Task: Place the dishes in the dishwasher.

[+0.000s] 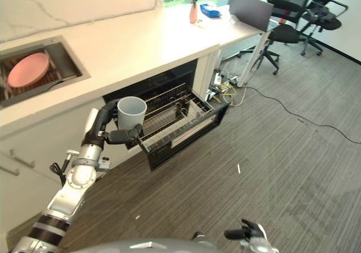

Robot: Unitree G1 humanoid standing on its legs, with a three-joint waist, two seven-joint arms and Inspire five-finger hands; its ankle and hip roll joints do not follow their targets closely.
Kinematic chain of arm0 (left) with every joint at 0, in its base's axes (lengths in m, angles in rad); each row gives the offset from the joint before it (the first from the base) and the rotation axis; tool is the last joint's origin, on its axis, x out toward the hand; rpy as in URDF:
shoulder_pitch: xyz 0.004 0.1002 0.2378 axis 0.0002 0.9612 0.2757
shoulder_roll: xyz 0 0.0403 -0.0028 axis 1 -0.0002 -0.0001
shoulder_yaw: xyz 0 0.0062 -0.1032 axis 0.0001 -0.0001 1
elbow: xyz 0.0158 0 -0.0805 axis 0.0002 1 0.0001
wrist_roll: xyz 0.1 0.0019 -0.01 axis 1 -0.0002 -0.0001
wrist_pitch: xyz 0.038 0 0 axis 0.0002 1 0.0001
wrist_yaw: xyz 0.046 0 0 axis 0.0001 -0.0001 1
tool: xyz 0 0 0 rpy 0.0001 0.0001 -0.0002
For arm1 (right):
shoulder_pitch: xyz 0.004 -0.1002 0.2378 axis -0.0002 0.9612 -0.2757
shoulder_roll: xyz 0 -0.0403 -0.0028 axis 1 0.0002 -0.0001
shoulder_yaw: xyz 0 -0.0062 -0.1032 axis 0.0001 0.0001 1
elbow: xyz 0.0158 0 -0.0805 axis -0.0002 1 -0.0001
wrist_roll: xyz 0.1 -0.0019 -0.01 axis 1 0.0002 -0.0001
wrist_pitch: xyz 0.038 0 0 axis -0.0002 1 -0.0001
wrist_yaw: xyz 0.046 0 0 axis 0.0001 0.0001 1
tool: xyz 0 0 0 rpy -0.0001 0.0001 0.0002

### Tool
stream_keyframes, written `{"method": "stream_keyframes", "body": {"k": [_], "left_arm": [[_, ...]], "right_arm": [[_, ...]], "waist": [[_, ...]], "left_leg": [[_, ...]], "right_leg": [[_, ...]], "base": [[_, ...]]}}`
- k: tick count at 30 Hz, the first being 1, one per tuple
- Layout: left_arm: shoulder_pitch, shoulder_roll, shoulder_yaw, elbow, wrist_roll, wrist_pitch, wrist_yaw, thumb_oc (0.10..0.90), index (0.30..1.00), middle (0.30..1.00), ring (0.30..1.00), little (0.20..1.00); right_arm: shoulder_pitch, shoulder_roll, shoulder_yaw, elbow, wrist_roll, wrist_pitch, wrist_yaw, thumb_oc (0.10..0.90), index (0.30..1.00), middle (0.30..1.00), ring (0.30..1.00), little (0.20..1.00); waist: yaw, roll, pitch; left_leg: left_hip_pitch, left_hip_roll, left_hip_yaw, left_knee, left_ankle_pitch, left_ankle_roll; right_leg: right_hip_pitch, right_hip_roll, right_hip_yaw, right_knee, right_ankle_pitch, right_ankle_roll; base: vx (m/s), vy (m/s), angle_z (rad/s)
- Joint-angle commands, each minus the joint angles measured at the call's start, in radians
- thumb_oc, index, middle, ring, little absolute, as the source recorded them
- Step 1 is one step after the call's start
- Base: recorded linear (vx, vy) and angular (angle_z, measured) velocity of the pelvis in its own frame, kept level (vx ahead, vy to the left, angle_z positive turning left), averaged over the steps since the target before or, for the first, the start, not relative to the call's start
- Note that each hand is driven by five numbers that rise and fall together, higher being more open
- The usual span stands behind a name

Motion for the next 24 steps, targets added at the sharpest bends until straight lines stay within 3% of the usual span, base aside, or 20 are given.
{"method": "stream_keyframes", "body": {"k": [1, 4, 5, 6, 7, 8, 10, 11, 16, 24], "left_arm": [[-0.103, 0.001, 0.055, -0.128, 0.018, -0.107, 0.035, 0.4, 0.3, 0.3, 0.3, 0.3], [-0.103, -0.005, 0.06, -0.123, 0.019, -0.107, 0.036, 0.4, 0.3, 0.3, 0.3, 0.3], [-0.109, -0.01, 0.09, -0.11, 0.02, -0.118, 0.05, 0.4, 0.3, 0.3, 0.3, 0.3], [-0.114, -0.015, 0.095, -0.111, 0.017, -0.123, 0.056, 0.4, 0.3, 0.3, 0.3, 0.3], [-0.126, -0.018, 0.095, -0.109, 0.016, -0.131, 0.064, 0.4, 0.3, 0.3, 0.3, 0.3], [-0.133, -0.029, 0.091, -0.109, 0.016, -0.133, 0.076, 0.4, 0.3, 0.3, 0.3, 0.3], [-0.12, -0.041, 0.106, -0.111, 0.02, -0.129, 0.105, 0.4, 0.3, 0.3, 0.3, 0.3], [-0.111, -0.045, 0.108, -0.116, 0.029, -0.141, 0.115, 0.4, 0.3, 0.3, 0.3, 0.3], [-0.101, -0.039, 0.1, -0.132, 0.058, -0.143, 0.095, 0.4, 0.3, 0.3, 0.3, 0.3], [-0.162, -0.02, 0.035, -0.148, 0.087, -0.16, 0.09, 0.4, 0.3, 0.3, 0.3, 0.3]], "right_arm": [[-0.07, -0.022, -0.019, -0.11, 0.005, -0.086, -0.009, 0.8, 0.9, 0.9, 0.9, 0.9], [-0.05, -0.034, -0.034, -0.178, 0.01, -0.094, -0.01, 0.8, 0.9, 0.9, 0.9, 0.9], [0.01, -0.09, -0.119, -0.445, 0.035, -0.132, -0.019, 0.8, 0.9, 0.9, 0.9, 0.9], [0.028, -0.104, -0.146, -0.524, 0.047, -0.14, -0.016, 0.8, 0.9, 0.9, 0.9, 0.9], [0.02, -0.125, -0.154, -0.595, 0.059, -0.155, -0.011, 0.8, 0.9, 0.9, 0.9, 0.9], [-0.001, -0.138, -0.159, -0.633, 0.074, -0.165, -0.008, 0.8, 0.9, 0.9, 0.9, 0.9], [-0.027, -0.148, -0.165, -0.768, 0.076, -0.194, -0.013, 0.8, 0.9, 0.9, 0.9, 0.9], [-0.042, -0.146, -0.17, -0.852, 0.078, -0.217, -0.003, 0.8, 0.9, 0.9, 0.9, 0.9], [-0.056, -0.099, -0.206, -1.078, 0.127, -0.278, 0.013, 0.8, 0.9, 0.9, 0.9, 0.9], [-0.13, -0.029, -0.132, -1.243, 0.198, -0.309, 0.035, 0.8, 0.9, 0.9, 0.9, 0.9]], "waist": [[0.007, 0.041, 0.011], [-0.002, 0.041, 0.012], [-0.032, 0.027, 0.036], [-0.036, 0.026, 0.049], [-0.023, 0.034, 0.068], [-0.012, 0.037, 0.076], [-0.005, 0.051, 0.07], [-0.008, 0.058, 0.057], [-0.023, 0.082, -0.01], [-0.016, 0.077, -0.027]], "left_leg": [[0.038, -0.035, 0.02, -0.115, 0.048, 0.05], [0.031, -0.028, 0.027, -0.088, 0.049, 0.044], [-0.058, 0.04, 0.038, 0.127, 0.069, -0.008], [-0.102, 0.095, 0.044, 0.256, 0.102, -0.051], [-0.138, 0.1, -0.026, 0.297, 0.17, -0.083], [-0.161, 0.081, -0.097, 0.289, 0.17, -0.085], [-0.14, 0.04, -0.201, 0.164, 0.104, -0.053], [-0.096, -0.001, -0.234, 0.082, 0.043, -0.013], [0.046, -0.049, -0.187, -0.14, 0.034, 0.029], [0.059, -0.056, -0.184, -0.148, 0.014, 0.04]], "right_leg": [[0.019, 0.065, 0.036, 0.047, -0.066, 0.057], [0.026, 0.071, 0.041, 0.04, -0.069, 0.053], [0.051, 0.075, 0.065, 0.009, -0.082, 0.029], [0.066, 0.086, 0.065, -0.009, -0.089, 0.014], [0.069, 0.091, 0.082, -0.025, -0.086, 0.01], [0.067, 0.085, 0.095, -0.034, -0.089, 0.015], [0.059, 0.074, 0.128, -0.03, -0.083, 0.032], [0.038, 0.064, 0.155, -0.019, -0.064, 0.04], [0.044, 0.068, 0.155, -0.016, -0.05, 0.058], [0.048, 0.058, 0.149, -0.019, -0.038, 0.072]], "base": [[0.01, -0.048, -0.27], [0.01, -0.11, -0.34], [0.0, -0.282, -0.01], [-0.04, -0.256, -0.09], [-0.09, -0.029, -0.31], [-0.1, 0.114, -0.68], [-0.01, 0.14, -0.92], [0.03, 0.11, -0.75], [0.11, 0.108, -0.26], [0.01, 0.045, 0.07]]}}
